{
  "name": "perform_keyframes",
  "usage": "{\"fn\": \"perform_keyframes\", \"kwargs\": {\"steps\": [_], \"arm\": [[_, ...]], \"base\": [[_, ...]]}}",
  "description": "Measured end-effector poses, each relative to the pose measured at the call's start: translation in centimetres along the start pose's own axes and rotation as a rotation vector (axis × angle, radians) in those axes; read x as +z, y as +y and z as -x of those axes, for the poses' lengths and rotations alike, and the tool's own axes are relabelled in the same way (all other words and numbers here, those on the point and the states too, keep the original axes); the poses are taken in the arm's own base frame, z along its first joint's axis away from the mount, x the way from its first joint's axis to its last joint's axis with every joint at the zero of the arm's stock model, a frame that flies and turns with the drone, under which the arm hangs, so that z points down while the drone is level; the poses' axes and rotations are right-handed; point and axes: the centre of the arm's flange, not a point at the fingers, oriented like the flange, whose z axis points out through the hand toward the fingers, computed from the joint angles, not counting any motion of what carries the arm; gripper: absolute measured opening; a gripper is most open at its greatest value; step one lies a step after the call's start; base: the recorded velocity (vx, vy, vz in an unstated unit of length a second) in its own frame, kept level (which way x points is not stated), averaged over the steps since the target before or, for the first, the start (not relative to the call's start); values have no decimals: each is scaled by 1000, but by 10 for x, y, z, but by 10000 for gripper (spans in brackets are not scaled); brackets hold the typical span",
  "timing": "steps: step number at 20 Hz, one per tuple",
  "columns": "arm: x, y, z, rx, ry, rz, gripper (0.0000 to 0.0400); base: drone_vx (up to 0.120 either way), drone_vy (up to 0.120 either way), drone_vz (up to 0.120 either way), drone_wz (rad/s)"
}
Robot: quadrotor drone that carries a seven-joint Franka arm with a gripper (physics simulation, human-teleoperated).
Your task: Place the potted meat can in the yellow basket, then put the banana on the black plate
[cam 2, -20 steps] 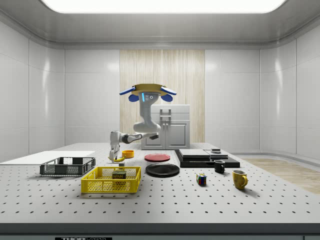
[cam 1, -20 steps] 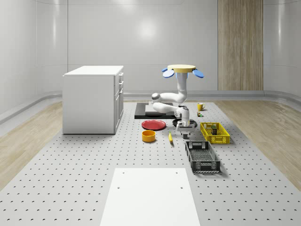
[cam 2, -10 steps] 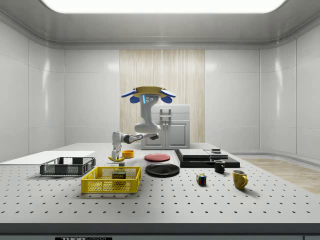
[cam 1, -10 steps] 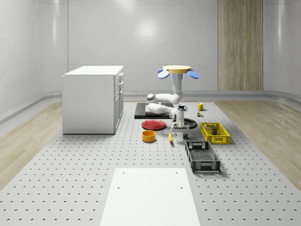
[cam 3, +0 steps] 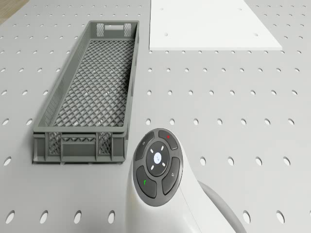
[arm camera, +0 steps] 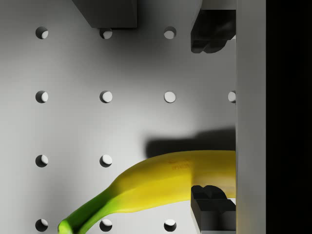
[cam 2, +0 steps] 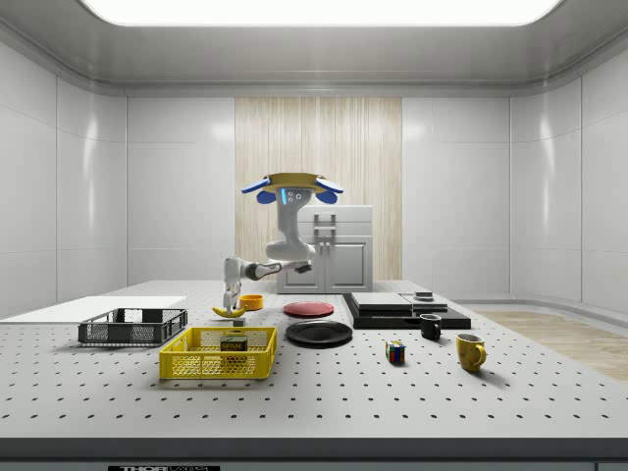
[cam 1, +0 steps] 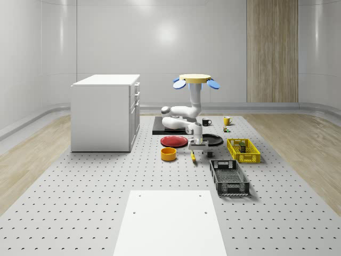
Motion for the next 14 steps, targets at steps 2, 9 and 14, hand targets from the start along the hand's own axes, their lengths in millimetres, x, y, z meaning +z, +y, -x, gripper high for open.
{"fn": "perform_keyframes", "kwargs": {"steps": [2,9,14], "arm": [[0,0,0,0,0,0,400],[0,0,0,0,0,0,400],[14,0,0,0,0,0,400]], "base": [[120,-120,0,0],[29,-97,0,0],[0,0,0,0]]}}
